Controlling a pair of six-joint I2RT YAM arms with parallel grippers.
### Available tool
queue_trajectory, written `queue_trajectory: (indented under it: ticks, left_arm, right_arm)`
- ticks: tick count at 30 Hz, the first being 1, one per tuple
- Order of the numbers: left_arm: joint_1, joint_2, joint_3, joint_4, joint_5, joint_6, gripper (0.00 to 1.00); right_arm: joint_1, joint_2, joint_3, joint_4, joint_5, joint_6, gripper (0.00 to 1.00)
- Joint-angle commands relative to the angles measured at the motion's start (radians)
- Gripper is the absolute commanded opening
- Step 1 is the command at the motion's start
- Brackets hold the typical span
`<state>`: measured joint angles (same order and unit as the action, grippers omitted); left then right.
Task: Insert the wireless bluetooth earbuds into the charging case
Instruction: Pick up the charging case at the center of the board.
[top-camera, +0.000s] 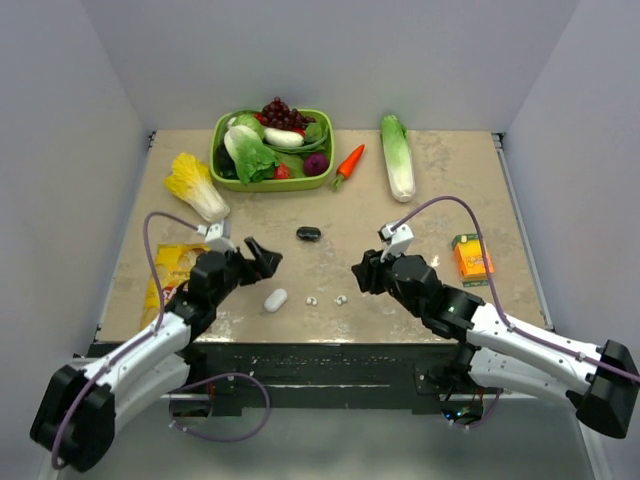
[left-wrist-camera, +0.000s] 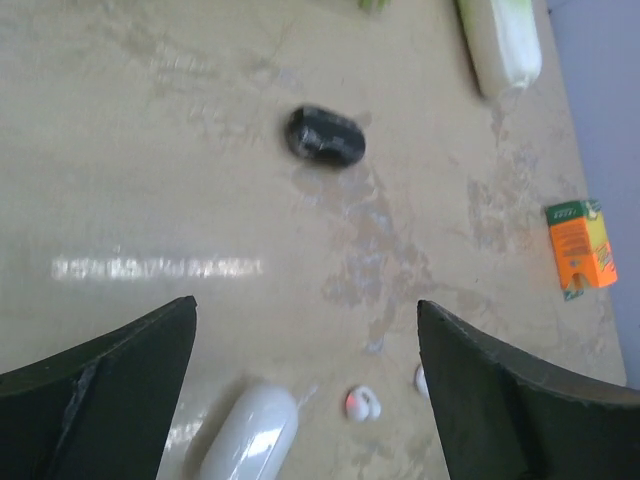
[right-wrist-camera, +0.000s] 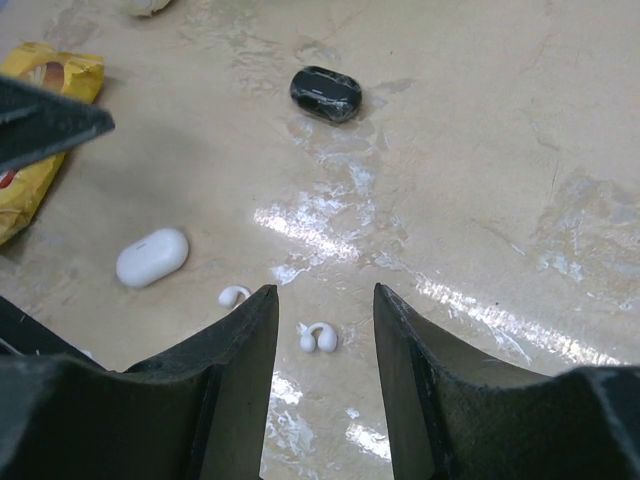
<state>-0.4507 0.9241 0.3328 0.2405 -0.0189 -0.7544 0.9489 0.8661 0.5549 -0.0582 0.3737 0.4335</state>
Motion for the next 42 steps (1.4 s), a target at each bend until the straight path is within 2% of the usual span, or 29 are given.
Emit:
queue_trajectory:
  ticks: [1, 2, 3, 5, 7, 9, 12, 13, 14, 26, 33, 42]
  left_arm:
    - [-0.098, -0.160, -0.062, -0.087, -0.088, -0.097, 0.90]
    - [-0.130, -0.162, -0.043, -0.143, -0.190, -0.099, 0.87]
    - [-0.185, -0.165, -0.034, -0.179, -0.228, -0.117, 0.84]
    - [-0.219, -0.168, -0.044, -0.228, -0.297, -0.157, 0.72]
    - [-0.232, -0.174, -0.081, -0.239, -0.312, -0.215, 0.66]
    - [-0.233, -0.192, -0.100, -0.250, -0.329, -0.265, 0.55]
    - [-0.236, -0.241, -0.124, -0.300, -0.343, -0.292, 0.23]
    - [-0.238, -0.252, -0.130, -0.326, -0.348, -0.299, 0.03]
    - [-0.238, -0.260, -0.133, -0.337, -0.352, -0.307, 0.00]
    - [-0.273, -0.289, -0.170, -0.530, -0.348, -0.419, 0.00]
    - [-0.282, -0.191, -0.218, -0.397, -0.247, -0.404, 0.00]
    - [-0.312, -0.150, -0.241, -0.322, -0.234, -0.407, 0.00]
  right_arm:
    - [0.002, 0.022, -0.004, 0.076, -0.028, 0.004, 0.46]
    - [0.002, 0.036, -0.004, 0.080, -0.041, 0.004, 0.46]
    - [0.002, 0.043, -0.004, 0.087, -0.047, 0.004, 0.46]
    - [0.002, 0.068, -0.004, 0.095, -0.051, 0.007, 0.46]
    - [0.002, 0.080, -0.004, 0.106, -0.067, 0.013, 0.45]
    - [0.002, 0.091, -0.010, 0.115, -0.081, 0.022, 0.45]
    - [0.002, 0.094, -0.015, 0.112, -0.084, 0.025, 0.44]
    - [0.002, 0.093, -0.015, 0.110, -0.081, 0.025, 0.44]
    - [0.004, 0.091, -0.016, 0.110, -0.078, 0.024, 0.44]
    - [0.002, 0.113, -0.012, 0.118, -0.082, 0.014, 0.43]
    - [0.002, 0.129, -0.009, 0.127, -0.085, 0.013, 0.43]
    - [0.002, 0.120, -0.010, 0.118, -0.070, 0.008, 0.43]
